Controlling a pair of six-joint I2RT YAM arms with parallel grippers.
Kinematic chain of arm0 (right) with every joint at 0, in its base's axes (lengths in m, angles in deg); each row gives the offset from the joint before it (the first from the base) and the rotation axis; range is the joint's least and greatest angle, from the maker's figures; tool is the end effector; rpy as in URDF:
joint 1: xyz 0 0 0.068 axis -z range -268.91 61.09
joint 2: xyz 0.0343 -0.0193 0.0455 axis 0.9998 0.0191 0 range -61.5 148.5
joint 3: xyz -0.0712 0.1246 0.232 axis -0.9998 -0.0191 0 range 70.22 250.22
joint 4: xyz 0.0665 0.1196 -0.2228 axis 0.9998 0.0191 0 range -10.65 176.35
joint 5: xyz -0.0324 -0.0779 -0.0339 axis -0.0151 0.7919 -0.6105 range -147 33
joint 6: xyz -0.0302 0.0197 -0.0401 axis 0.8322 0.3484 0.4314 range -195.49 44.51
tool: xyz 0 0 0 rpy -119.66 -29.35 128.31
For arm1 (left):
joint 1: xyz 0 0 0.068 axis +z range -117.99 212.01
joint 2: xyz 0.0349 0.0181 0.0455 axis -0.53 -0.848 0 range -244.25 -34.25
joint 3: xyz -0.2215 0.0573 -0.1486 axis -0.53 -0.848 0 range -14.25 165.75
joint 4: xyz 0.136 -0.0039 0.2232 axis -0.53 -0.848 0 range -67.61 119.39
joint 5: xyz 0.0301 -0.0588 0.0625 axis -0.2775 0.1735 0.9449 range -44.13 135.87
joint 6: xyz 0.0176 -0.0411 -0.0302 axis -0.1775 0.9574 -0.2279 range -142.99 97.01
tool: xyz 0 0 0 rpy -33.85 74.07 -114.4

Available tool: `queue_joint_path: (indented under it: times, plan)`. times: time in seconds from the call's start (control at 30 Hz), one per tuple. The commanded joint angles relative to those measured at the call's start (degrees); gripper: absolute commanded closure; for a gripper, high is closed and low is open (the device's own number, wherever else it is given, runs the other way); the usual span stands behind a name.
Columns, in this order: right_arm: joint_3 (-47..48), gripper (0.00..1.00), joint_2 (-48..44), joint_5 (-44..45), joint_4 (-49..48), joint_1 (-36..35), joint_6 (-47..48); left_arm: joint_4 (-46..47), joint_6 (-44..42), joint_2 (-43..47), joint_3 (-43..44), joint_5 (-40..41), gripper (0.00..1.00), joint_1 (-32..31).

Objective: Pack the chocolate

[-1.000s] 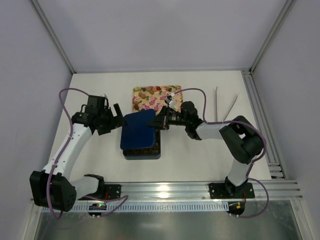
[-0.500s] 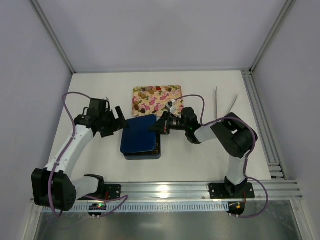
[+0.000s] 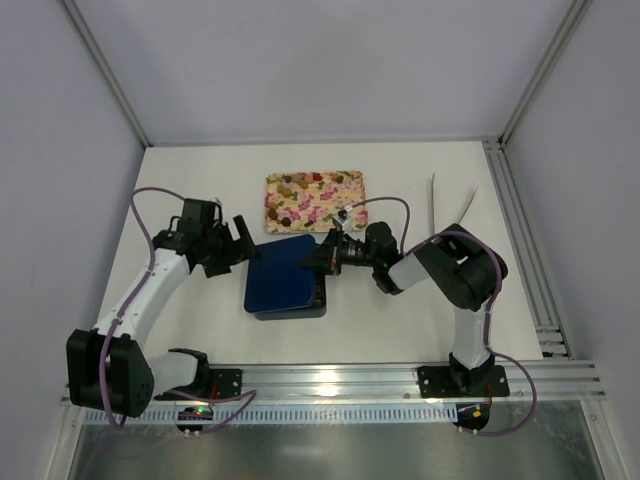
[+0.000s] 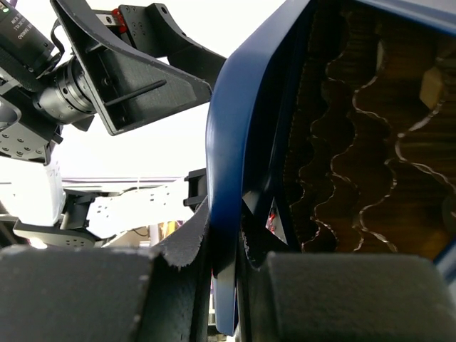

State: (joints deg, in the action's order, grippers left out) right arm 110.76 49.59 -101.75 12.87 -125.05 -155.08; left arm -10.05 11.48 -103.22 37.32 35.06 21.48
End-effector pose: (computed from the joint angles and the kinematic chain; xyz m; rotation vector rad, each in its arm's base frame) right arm 0.2696 0.2279 0.1416 0.0279 2.1431 2.0164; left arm 0.2313 -0.0498 0.2526 -0.4729 2.5862 -0.5293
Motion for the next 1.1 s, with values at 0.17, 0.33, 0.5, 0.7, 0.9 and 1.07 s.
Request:
queue_joint_path:
  times: [0.17, 0.33, 0.5, 0.7, 0.9, 1.07]
  plan:
    - [-1.42, 0.96, 1.24, -0.6, -11.39, 1.42, -3.81, 3.92, -0.11, -1.87, -1.47, -3.86, 0.09, -0.02]
    - [-2.04, 0.96, 1.32, -0.69, -11.92, 2.13, -3.9, 5.95, 0.41, -2.92, -2.79, -7.03, 0.07, -0.02]
    - [-3.09, 0.96, 1.85, -1.04, -13.41, 2.74, -3.9, 7.89, 0.94, -3.98, -3.93, -9.14, 0.06, -0.02]
    - [-4.67, 0.94, 2.55, -1.13, -14.56, 3.62, -3.38, 9.82, 1.82, -4.51, -4.99, -11.25, 0.05, -0.11]
    - [-6.08, 0.91, 2.73, -1.04, -14.82, 4.24, -2.24, 11.14, 2.61, -5.65, -5.87, -12.22, 0.06, -0.02]
    - [-6.87, 0.87, 2.73, -1.04, -13.86, 4.94, -1.01, 12.11, 2.96, -6.35, -6.22, -12.92, 0.06, -0.37]
